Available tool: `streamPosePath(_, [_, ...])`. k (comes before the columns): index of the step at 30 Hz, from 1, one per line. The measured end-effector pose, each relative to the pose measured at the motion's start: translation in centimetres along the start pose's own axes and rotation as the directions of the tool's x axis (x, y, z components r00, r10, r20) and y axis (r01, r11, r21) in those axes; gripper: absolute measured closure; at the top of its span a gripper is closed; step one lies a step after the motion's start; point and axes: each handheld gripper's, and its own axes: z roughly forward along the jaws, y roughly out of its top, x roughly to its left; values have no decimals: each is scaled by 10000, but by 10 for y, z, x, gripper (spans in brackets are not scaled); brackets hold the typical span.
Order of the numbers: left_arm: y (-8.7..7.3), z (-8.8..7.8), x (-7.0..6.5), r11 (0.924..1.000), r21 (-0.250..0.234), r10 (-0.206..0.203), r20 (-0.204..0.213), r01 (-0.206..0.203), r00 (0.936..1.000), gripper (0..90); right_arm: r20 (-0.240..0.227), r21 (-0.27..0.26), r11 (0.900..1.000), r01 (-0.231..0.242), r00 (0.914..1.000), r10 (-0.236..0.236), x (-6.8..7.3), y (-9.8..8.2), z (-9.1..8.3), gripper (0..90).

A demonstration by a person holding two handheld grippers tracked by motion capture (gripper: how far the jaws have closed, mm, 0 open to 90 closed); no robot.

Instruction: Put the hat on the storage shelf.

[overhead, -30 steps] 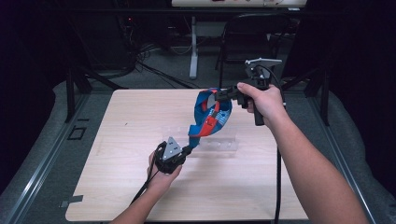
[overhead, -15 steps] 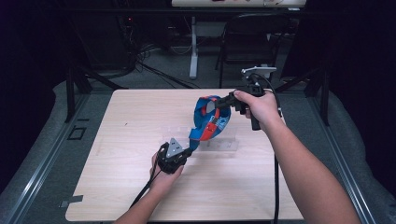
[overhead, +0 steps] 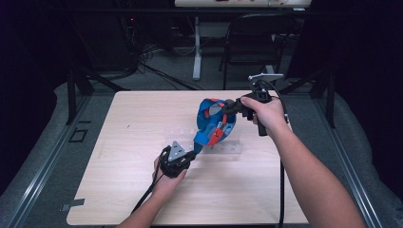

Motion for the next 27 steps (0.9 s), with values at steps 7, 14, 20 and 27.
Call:
streamPosePath(7, [-1, -6, 3, 9999, -118, -78, -136, 77, 9999, 734, 91, -102, 9999, -62, 9999, 63, -7, -1, -4, 755])
streamPosePath(14, [-6, -17, 8, 9998, 80, -181, -203, 182, 9996, 620, 841, -49, 9998, 176, 9963, -171, -10, -6, -9, 700])
streamPosePath(20, [-11, -30, 15, 9995, 206, -219, -181, 223, 9996, 570, 1955, -24, 9989, 470, 9796, -456, -17, -17, -12, 656])
streamPosePath(27, [-20, -39, 25, 9967, 596, -543, -125, 549, 9984, 532, 2933, 84, 9949, 1009, 9509, -990, -25, -33, -16, 591])
